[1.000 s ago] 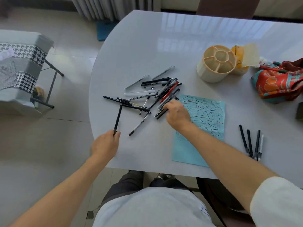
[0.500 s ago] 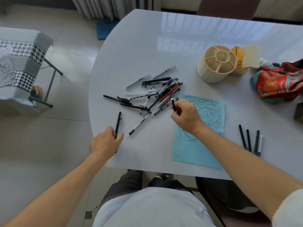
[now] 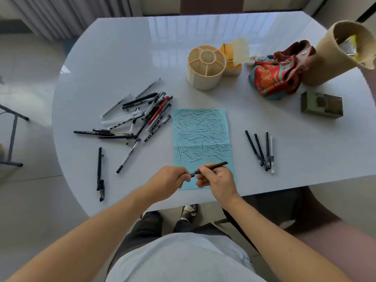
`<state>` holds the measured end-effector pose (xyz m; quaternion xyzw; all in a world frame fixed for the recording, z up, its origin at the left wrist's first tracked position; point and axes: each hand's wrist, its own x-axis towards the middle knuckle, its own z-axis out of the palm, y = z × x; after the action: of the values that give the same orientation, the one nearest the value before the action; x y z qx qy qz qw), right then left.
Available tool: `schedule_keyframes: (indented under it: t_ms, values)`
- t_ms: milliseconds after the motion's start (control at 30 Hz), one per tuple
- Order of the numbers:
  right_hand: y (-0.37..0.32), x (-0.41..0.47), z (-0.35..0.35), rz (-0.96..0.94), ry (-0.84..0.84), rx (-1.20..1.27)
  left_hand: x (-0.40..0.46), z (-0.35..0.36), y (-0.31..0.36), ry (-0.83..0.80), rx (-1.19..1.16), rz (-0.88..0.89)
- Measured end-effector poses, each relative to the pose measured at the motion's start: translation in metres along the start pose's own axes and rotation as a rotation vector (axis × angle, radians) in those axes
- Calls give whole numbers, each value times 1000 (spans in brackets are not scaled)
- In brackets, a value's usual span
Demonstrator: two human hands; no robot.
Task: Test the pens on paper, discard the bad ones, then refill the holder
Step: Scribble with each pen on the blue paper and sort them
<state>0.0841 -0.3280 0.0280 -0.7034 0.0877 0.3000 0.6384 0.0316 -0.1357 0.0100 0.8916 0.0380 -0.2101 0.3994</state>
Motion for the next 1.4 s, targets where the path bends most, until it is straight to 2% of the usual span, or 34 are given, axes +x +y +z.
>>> schedule_keyframes:
  t_ms: [133,233,300,367,500,600,733,867,933,1067,1200,1400]
  values:
    - [10,-2,-16,72,138,155,10,19,21,78,197,123]
    - [11,12,-56,97,411,304,11,18,10,128,286,110]
    - [10,21,-94,57,526,207,6,14,-6,147,327,82]
    - [13,26,-113,4,486,37,5,14,-13,173,353,117]
    - [22,31,-91,-175,276,-249,17,30,-1,160,342,258]
    - [25,35,-70,-275,210,-421,19,41,0,145,360,249]
    - [26,33,-63,-405,234,-634,17,44,-6,109,374,205]
    - [24,33,-77,-390,329,-743,16,43,-3,98,368,184]
    - [22,32,-83,-367,330,-686,16,42,1,108,369,164]
    - [13,26,-82,-285,313,-307,18,38,8,105,332,117]
    - [7,15,-73,-201,159,8,19,36,18,156,247,102]
    - [1,4,-58,-169,39,48,15,32,33,204,197,154]
